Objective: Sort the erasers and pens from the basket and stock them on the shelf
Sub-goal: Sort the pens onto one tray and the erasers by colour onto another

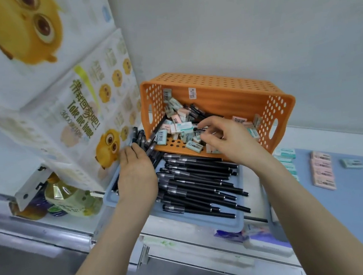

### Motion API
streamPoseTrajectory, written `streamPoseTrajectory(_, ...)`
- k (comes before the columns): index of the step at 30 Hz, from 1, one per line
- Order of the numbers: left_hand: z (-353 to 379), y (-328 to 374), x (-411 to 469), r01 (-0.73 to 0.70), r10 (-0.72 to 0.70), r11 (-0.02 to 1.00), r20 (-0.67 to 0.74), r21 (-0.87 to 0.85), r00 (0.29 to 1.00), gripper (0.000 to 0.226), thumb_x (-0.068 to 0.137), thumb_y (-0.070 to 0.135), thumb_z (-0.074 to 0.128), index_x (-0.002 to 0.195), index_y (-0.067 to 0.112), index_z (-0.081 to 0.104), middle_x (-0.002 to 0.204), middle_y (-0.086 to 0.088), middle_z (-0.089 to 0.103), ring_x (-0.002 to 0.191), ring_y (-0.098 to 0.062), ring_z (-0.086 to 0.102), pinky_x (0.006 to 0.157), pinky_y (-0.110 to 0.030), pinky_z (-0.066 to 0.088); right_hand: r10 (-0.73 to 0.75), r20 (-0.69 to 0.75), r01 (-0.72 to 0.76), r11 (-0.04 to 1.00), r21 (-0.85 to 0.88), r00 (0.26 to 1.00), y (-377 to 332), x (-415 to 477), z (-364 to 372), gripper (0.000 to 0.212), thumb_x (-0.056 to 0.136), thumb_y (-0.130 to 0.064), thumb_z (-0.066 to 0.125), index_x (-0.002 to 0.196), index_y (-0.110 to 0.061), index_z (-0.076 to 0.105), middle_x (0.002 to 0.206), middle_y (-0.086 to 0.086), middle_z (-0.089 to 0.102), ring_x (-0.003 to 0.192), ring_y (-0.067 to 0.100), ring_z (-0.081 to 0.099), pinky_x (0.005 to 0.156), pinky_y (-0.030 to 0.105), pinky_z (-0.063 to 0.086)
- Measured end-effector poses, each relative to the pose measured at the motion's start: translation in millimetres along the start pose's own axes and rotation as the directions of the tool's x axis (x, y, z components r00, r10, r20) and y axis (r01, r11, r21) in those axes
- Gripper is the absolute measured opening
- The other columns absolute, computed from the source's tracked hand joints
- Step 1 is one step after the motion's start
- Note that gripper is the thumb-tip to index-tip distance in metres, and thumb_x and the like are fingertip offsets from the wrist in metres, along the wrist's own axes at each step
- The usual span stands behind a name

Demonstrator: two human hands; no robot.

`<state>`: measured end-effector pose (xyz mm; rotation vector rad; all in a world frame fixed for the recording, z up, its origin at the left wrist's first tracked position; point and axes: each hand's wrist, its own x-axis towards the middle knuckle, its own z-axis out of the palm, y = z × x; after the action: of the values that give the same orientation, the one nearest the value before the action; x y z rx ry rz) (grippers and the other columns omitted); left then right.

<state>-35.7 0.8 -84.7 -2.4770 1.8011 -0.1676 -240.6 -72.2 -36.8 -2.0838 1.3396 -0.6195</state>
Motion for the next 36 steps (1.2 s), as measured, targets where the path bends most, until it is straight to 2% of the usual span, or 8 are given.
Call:
streamPoseTrajectory(5, -0.5, -3.4, 3.9, 0.028, -0.033, 0.981, -0.022, -0.193, 0.999, 0.076, 0.087, 0.003, 0.049, 0.149, -0.009, 0.006, 0.148, -0.026, 0.035, 0.14, -0.032, 0.032, 0.113, -0.034, 0.031, 0.034, -0.037, -0.036, 0.997, -0.065, 0.999, 0.2, -1.6, -6.6, 0.023, 0.094, -0.028, 0.061, 0.117, -0.029, 0.062, 0.093, -0.013, 0.065, 0.081, 0.002, 0.062, 0.08, 0.027, 0.053)
streamPoseTrajectory(9, 11.2, -6.5, 3.4, -0.044, 0.022, 0.949, -0.074, -0.312, 0.997, 0.069, 0.085, 0.002, 0.049, 0.146, -0.012, 0.02, 0.148, -0.033, 0.031, 0.139, -0.043, 0.031, 0.117, -0.046, 0.025, 0.066, -0.114, -0.083, 0.985, -0.152, 0.991, 4.6, -4.2, -16.9, 0.023, 0.094, -0.022, 0.06, 0.117, -0.024, 0.063, 0.097, -0.009, 0.068, 0.084, 0.007, 0.063, 0.072, -0.012, 0.019)
streamPoseTrajectory(12, 12.3, -5.3, 4.6, -0.076, 0.034, 0.928, -0.122, -0.365, 0.992, 0.069, 0.087, 0.003, 0.057, 0.145, -0.013, 0.024, 0.146, -0.034, 0.033, 0.136, -0.046, 0.034, 0.114, -0.049, 0.03, 0.056, -0.215, -0.104, 0.97, -0.221, 0.975, 14.9, -0.1, -18.6, 0.024, 0.092, -0.017, 0.061, 0.114, -0.024, 0.066, 0.095, -0.01, 0.069, 0.085, 0.007, 0.061, 0.09, 0.003, 0.029)
streamPoseTrajectory(16, -1.8, -5.5, 1.7, -0.165, 0.035, 0.908, -0.322, -0.386, 0.946, 0.063, 0.084, 0.004, 0.065, 0.138, -0.012, 0.038, 0.135, -0.031, 0.047, 0.124, -0.046, 0.047, 0.105, -0.05, 0.042, 0.076, -0.233, -0.149, 0.939, -0.311, 0.969, 24.9, 10.4, -16.7, 0.026, 0.091, -0.012, 0.061, 0.112, -0.025, 0.07, 0.103, -0.004, 0.072, 0.099, 0.018, 0.064, 0.104, 0.05, 0.042)
streamPoseTrajectory(21, -26.2, 16.0, 8.6, -0.387, 0.169, 0.815, -0.462, -0.431, 0.871, 0.041, 0.085, 0.001, 0.065, 0.124, 0.006, 0.056, 0.122, -0.013, 0.053, 0.11, -0.032, 0.048, 0.093, -0.044, 0.047, 0.053, -0.097, -0.088, 0.905, -0.415, 0.994, 10.3, 24.2, -8.4, 0.034, 0.09, -0.032, 0.066, 0.123, -0.024, 0.064, 0.121, 0.0, 0.066, 0.113, 0.023, 0.06, 0.097, 0.038, 0.046)
streamPoseTrajectory(25, -22.1, 40.7, 38.9, -0.473, 0.311, 0.805, -0.423, -0.358, 0.851, 0.06, 0.08, 0.001, 0.07, 0.136, 0.007, 0.049, 0.134, -0.014, 0.05, 0.123, -0.034, 0.045, 0.1, -0.043, 0.045, 0.106, -0.075, -0.129, 0.867, -0.482, 0.992, 1.9, 38.9, 0.1, 0.063, 0.082, -0.038, 0.073, 0.135, -0.017, 0.044, 0.128, 0.009, 0.059, 0.113, 0.028, 0.06, 0.086, 0.037, 0.051)
streamPoseTrajectory(31, -2.6, 55.4, 63.6, -0.43, 0.346, 0.871, -0.326, -0.236, 0.88, 0.064, 0.075, 0.011, 0.079, 0.133, 0.006, 0.053, 0.137, -0.018, 0.047, 0.125, -0.035, 0.047, 0.096, -0.041, 0.051, 0.215, 0.049, -0.161, 0.846, -0.509, 0.975, 1.9, 52.7, 0.1, 0.036, 0.084, -0.032, 0.067, 0.113, -0.015, 0.054, 0.106, 0.007, 0.065, 0.091, 0.025, 0.062, 0.076, 0.035, 0.053)
streamPoseTrajectory(36, 6.6, 53.1, 63.1, -0.437, 0.34, 0.861, -0.344, -0.26, 0.875, 0.06, 0.075, 0.011, 0.079, 0.129, 0.002, 0.056, 0.141, -0.022, 0.043, 0.127, -0.038, 0.046, 0.093, -0.046, 0.053, 0.178, -0.015, -0.159, 0.832, -0.531, 0.984, 5.9, 57.7, 3.2, 0.058, 0.085, -0.036, 0.064, 0.134, -0.016, 0.042, 0.121, 0.009, 0.058, 0.105, 0.028, 0.059, 0.075, 0.034, 0.05)
